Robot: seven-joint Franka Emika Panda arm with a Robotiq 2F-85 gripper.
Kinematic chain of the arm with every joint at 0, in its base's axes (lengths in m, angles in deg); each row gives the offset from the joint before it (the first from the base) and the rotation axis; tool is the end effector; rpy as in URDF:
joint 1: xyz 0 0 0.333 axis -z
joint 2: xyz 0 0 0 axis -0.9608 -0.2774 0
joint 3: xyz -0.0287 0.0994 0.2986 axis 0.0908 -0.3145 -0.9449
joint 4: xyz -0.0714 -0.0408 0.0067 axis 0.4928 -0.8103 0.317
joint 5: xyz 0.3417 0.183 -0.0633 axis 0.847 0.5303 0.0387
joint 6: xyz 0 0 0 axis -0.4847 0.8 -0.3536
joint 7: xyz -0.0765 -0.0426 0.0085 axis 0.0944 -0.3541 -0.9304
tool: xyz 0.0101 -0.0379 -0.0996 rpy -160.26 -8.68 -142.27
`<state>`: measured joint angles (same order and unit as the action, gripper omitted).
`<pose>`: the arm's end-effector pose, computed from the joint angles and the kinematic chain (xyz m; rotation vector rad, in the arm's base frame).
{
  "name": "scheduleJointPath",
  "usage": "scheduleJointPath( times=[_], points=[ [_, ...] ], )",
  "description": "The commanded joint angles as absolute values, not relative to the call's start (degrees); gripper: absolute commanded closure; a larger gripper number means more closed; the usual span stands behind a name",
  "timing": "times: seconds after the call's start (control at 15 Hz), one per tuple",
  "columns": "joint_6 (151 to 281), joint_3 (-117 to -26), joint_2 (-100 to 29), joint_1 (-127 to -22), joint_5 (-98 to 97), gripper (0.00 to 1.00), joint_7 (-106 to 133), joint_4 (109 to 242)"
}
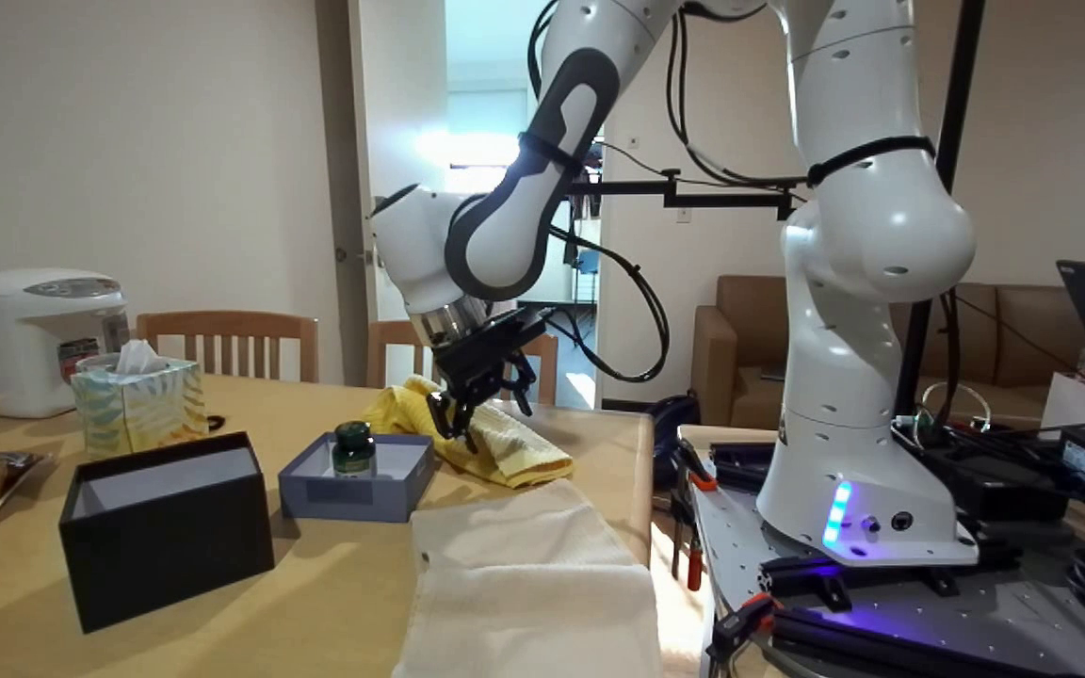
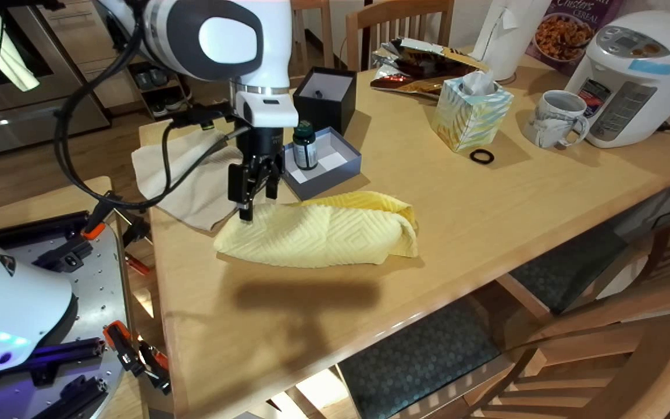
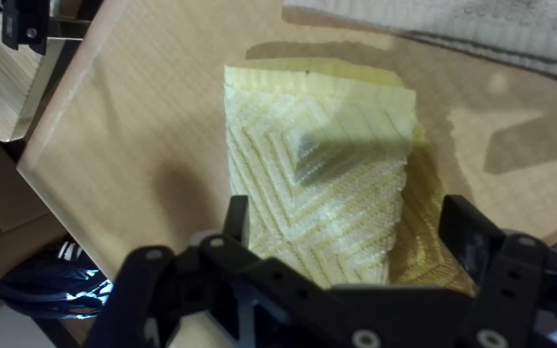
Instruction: Unfold the towel slightly on the table
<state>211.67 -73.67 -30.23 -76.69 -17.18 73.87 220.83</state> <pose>0.4584 -0.0021 0.2103 2.5149 -1.1427 -0.2200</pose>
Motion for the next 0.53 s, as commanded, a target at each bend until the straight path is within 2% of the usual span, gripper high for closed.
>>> scheduleJointPath(
  times=[0.0, 0.07, 0.13, 0.2, 0.47],
  points=[
    [209.75, -72.31, -34.44, -78.36, -19.77, 0.00, 77.87, 217.70],
    [209.86, -71.93, -35.10, -78.67, -20.18, 0.00, 78.31, 217.44],
    [209.68, -71.62, -35.76, -78.84, -20.21, 0.25, 78.54, 217.12],
    [209.77, -71.25, -36.10, -79.14, -20.34, 0.27, 78.70, 217.05],
    [209.85, -70.29, -37.11, -79.91, -20.06, 0.53, 79.08, 216.89]
  ],
)
